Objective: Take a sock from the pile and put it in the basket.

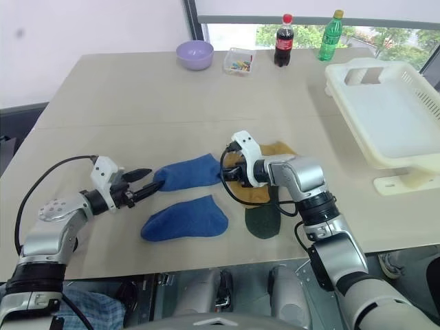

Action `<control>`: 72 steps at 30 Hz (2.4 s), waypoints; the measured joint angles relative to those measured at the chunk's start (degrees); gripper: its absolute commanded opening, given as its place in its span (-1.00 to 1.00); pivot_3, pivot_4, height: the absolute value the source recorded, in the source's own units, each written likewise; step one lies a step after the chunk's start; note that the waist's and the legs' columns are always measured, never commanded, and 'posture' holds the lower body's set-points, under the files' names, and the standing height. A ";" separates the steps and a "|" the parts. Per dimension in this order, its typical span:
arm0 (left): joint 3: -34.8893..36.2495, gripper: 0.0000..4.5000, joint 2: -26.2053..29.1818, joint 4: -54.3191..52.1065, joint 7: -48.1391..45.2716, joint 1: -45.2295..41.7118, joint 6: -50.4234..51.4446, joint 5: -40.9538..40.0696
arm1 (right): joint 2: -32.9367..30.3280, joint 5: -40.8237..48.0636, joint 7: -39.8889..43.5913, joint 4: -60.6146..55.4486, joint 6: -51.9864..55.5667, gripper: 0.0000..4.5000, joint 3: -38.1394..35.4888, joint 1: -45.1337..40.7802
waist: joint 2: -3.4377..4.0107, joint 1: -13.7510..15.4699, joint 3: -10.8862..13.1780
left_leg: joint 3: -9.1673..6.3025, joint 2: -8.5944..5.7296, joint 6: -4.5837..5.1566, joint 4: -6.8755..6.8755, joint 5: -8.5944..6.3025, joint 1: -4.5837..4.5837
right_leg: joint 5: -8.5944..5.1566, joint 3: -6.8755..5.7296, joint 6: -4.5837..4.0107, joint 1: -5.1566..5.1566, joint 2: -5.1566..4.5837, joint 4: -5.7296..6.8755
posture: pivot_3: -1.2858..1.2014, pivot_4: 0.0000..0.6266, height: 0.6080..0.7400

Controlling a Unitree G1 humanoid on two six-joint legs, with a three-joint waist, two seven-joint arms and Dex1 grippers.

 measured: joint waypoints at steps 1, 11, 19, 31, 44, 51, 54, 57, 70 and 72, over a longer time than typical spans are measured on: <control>0.00 0.38 -0.02 -0.17 0.04 0.15 -0.07 0.02 | -0.02 0.00 0.00 0.00 -0.13 -0.98 0.04 0.00 | 0.00 0.00 0.00 | 0.00 0.00 0.00 0.00 0.00 0.00 | 0.00 0.00 0.00 0.00 0.00 0.00 | 0.03 -0.52 0.89; -1.36 0.38 0.00 -0.82 0.70 0.38 -2.57 2.18 | -0.65 0.01 -0.71 -0.94 -0.44 -0.98 0.11 -0.05 | 0.02 0.16 -0.01 | -0.02 -0.03 0.00 0.00 0.00 0.00 | 0.00 -0.01 0.00 0.01 -0.04 0.01 | 0.03 -0.52 0.89; -5.13 -0.58 -0.62 1.42 1.18 -2.94 -4.33 4.65 | -1.42 -0.26 -1.61 -2.07 -1.29 -1.00 0.75 -0.05 | 0.10 0.81 -0.06 | -0.03 -0.07 0.01 0.06 0.02 0.11 | 0.00 -0.01 0.00 0.03 -0.08 0.21 | 0.03 -0.52 0.89; -4.60 -0.99 -3.63 1.86 3.32 -3.53 -5.15 4.33 | -2.72 -0.20 -2.37 -7.77 -2.05 -1.00 1.03 -0.02 | 0.21 1.23 -0.12 | -0.11 -0.04 0.05 0.07 0.03 0.11 | -0.02 -0.03 -0.03 -0.01 -0.08 0.37 | 0.03 -0.52 0.89; -0.69 -0.99 -7.14 -3.35 5.20 1.87 -3.64 -0.13 | -2.83 0.78 -2.52 -9.87 -2.27 -1.00 0.43 1.27 | 0.14 1.22 -0.07 | -0.07 -0.05 0.01 0.04 0.05 -0.05 | -0.02 -0.05 -0.03 -0.07 -0.06 0.13 | 0.03 -0.52 0.89; -0.68 -0.99 -7.61 -4.89 5.24 2.41 -2.96 -0.21 | 3.13 2.40 -4.14 -8.16 -6.29 -1.00 -2.51 1.78 | 0.14 1.21 -0.07 | -0.07 -0.04 0.01 0.04 0.05 -0.05 | -0.02 -0.05 -0.03 -0.07 -0.03 0.14 | 0.03 -0.52 0.89; -0.46 -0.99 -7.61 -4.94 5.28 2.75 -2.97 -0.21 | 3.34 2.06 -4.30 -7.39 -11.71 -1.00 -3.27 1.78 | 0.14 1.34 -0.06 | -0.08 -0.05 0.01 0.04 0.05 -0.07 | -0.02 -0.06 -0.03 -0.07 -0.03 0.12 | 0.03 -0.52 0.89; -0.46 -0.99 -7.74 -4.97 5.37 2.77 -2.97 -0.27 | 1.82 0.00 -2.51 -7.39 -19.10 -1.00 -2.01 1.78 | 0.14 1.28 -0.06 | -0.07 -0.05 0.01 0.03 0.05 -0.08 | -0.02 -0.06 -0.02 -0.07 -0.03 0.09 | 0.03 -0.52 0.89; -0.63 -0.99 -7.67 -7.04 4.76 3.98 -2.31 -0.68 | -1.15 5.14 -0.44 -11.58 -8.34 -1.00 -1.58 2.92 | 0.14 1.24 -0.04 | -0.09 -0.01 -0.01 0.00 0.05 -0.09 | -0.02 -0.07 -0.04 -0.07 -0.03 0.05 | 0.03 -0.52 0.89; -0.41 -0.99 -7.04 -8.20 4.33 4.56 -1.73 -1.28 | -1.96 6.57 -0.08 -14.02 -5.70 -1.00 -1.43 3.27 | 0.13 1.31 -0.05 | -0.11 -0.01 0.00 -0.01 0.04 -0.10 | -0.02 -0.10 -0.04 -0.07 -0.04 0.01 | 0.03 -0.52 0.89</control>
